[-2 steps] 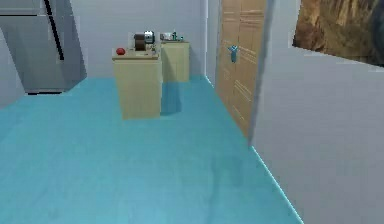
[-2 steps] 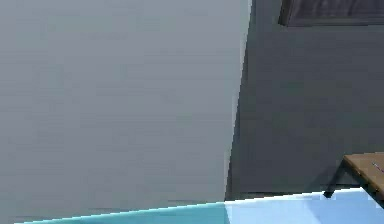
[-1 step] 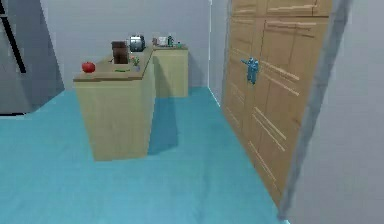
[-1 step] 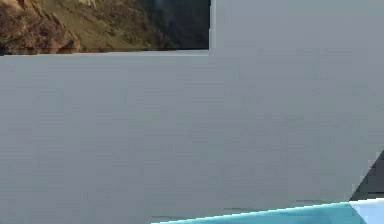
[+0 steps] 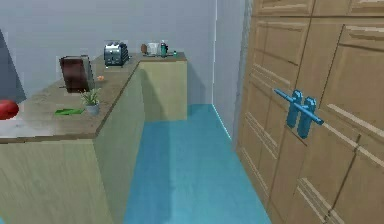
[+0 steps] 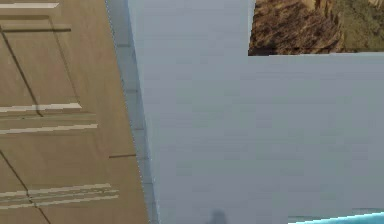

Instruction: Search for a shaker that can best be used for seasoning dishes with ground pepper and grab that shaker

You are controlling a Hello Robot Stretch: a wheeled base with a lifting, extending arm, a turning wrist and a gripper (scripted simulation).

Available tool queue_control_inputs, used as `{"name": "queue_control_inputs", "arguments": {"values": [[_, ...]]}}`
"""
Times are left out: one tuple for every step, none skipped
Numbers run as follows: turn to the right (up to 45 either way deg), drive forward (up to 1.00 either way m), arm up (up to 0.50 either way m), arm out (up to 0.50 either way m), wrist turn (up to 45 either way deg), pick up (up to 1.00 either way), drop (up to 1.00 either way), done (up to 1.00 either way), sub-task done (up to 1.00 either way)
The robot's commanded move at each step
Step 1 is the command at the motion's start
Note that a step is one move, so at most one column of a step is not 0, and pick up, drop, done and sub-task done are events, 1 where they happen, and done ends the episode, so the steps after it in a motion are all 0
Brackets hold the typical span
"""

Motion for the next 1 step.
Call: {"name": "queue_control_inputs", "arguments": {"values": [[-3.0, 0.00, 0.00, 0.00, 0.0, 0.00, 0.00, 0.00, 0.00]]}}
